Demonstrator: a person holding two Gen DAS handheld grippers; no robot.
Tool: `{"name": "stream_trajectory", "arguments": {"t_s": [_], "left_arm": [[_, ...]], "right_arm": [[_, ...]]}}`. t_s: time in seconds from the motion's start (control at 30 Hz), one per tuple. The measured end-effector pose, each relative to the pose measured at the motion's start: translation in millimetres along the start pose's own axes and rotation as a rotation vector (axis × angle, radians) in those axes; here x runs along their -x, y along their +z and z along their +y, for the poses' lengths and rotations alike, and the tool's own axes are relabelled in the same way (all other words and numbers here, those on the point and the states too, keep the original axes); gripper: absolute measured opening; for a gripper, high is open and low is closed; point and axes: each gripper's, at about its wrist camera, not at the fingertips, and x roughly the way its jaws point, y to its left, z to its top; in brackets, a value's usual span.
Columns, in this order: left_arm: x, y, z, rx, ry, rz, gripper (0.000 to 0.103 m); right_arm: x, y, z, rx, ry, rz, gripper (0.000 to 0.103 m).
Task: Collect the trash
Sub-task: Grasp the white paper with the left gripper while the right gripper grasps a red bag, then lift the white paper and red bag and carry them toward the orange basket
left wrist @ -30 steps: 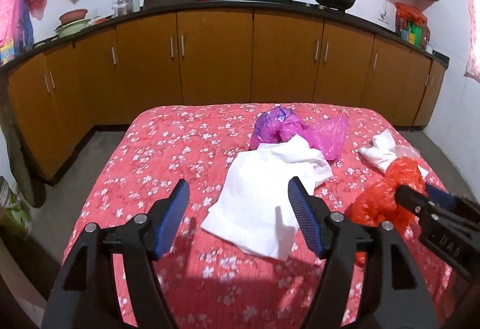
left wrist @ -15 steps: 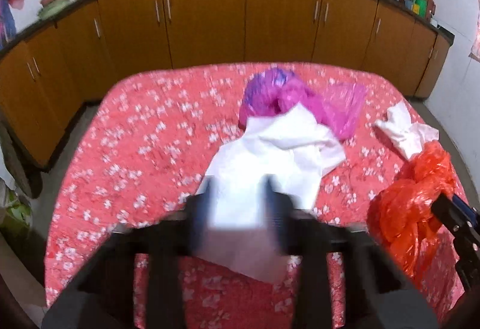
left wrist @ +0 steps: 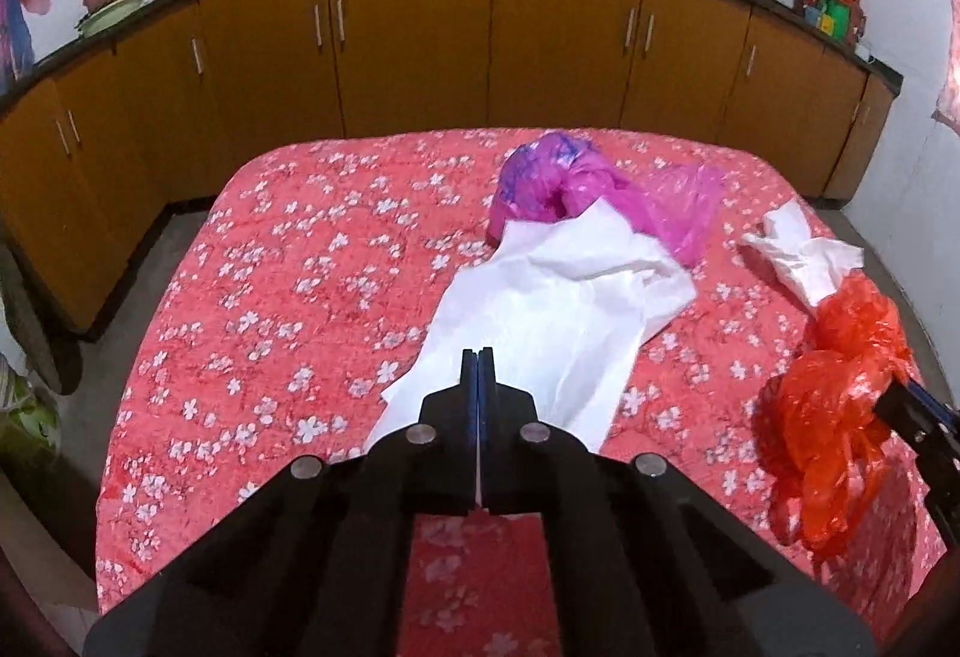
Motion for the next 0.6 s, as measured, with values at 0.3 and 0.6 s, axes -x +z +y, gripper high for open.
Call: {"name": "stream_trajectory", "arguments": {"t_s": [0.3, 0.6], "left_arm": [[-16.3, 2.3, 10.5, 0.056, -0.005, 0.076, 0.021], [-22.6, 6.0, 7.0, 0.03, -0.025, 0.079, 0.0]], "right_arm": [[-11.2, 2.0, 2.9, 0.013, -0.006, 0.037, 0.028], [-11.1, 2.6, 4.3, 0.018, 0.009, 0.029, 0.02]]}}
